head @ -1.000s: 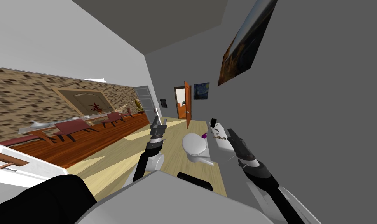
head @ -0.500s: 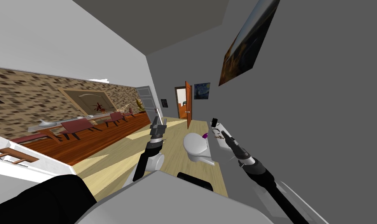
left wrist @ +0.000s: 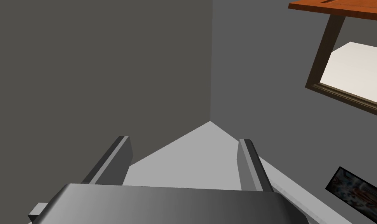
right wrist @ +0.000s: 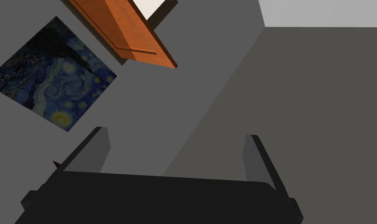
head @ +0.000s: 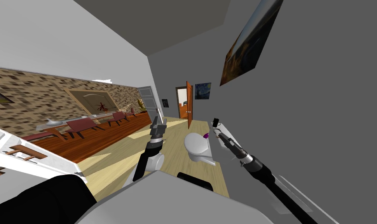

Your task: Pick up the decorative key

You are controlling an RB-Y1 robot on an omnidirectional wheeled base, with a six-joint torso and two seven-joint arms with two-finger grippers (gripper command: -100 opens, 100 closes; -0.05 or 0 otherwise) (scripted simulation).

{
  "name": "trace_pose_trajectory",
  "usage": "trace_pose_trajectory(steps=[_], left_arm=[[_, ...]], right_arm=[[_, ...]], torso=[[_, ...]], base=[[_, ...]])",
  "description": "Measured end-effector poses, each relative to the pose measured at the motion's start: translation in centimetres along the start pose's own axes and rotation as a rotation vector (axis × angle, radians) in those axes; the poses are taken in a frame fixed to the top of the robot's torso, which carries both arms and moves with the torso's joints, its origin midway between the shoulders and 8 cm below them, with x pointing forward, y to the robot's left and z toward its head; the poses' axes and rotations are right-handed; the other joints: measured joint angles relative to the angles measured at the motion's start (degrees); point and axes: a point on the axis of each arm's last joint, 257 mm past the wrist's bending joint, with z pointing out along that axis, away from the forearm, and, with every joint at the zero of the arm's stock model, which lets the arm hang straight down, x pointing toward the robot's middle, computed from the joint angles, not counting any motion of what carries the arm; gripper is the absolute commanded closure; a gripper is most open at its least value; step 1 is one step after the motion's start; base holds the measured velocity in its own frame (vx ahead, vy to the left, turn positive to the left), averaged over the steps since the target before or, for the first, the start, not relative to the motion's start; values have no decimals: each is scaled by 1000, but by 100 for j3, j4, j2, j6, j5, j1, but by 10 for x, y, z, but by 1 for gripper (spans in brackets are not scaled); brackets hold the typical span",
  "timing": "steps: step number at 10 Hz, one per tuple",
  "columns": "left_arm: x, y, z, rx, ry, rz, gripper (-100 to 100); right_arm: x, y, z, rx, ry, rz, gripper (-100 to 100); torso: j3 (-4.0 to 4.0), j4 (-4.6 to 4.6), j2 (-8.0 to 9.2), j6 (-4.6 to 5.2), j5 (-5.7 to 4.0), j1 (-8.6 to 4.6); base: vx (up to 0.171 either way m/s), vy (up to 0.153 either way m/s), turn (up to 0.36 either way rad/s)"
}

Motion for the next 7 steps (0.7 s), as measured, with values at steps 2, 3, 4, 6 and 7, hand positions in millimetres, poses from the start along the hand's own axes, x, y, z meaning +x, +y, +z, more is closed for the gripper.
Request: trace_pose_trajectory(steps=[2,3,4,6,7], left_arm=[[0,0,0,0,0,0,0],[0,0,0,0,0,0,0],[0,0,0,0,0,0,0],[0,0,0,0,0,0,0],[0,0,0,0,0,0,0]], right_arm=[[10,-18,-8,17,76,-57,-100],[16,-28,-11,26,120,-92,-100],[20,-37,-15,38,153,-116,-100],[27,-56,-26,60,230,-177,-100],[30,-68,-31,71,272,-213,-100]], torso=[[-1,-1,-2,1,0,1],[-1,-1,-2,-1,0,3],[-2,-1,-3,0,0,2],[-2,-1,-4,1,1,4],[-3,-1,-6,-1,1,6]], base=[[-7,34,28],[-2,33,20],[4,46,44],[1,41,26],[2,37,21]])
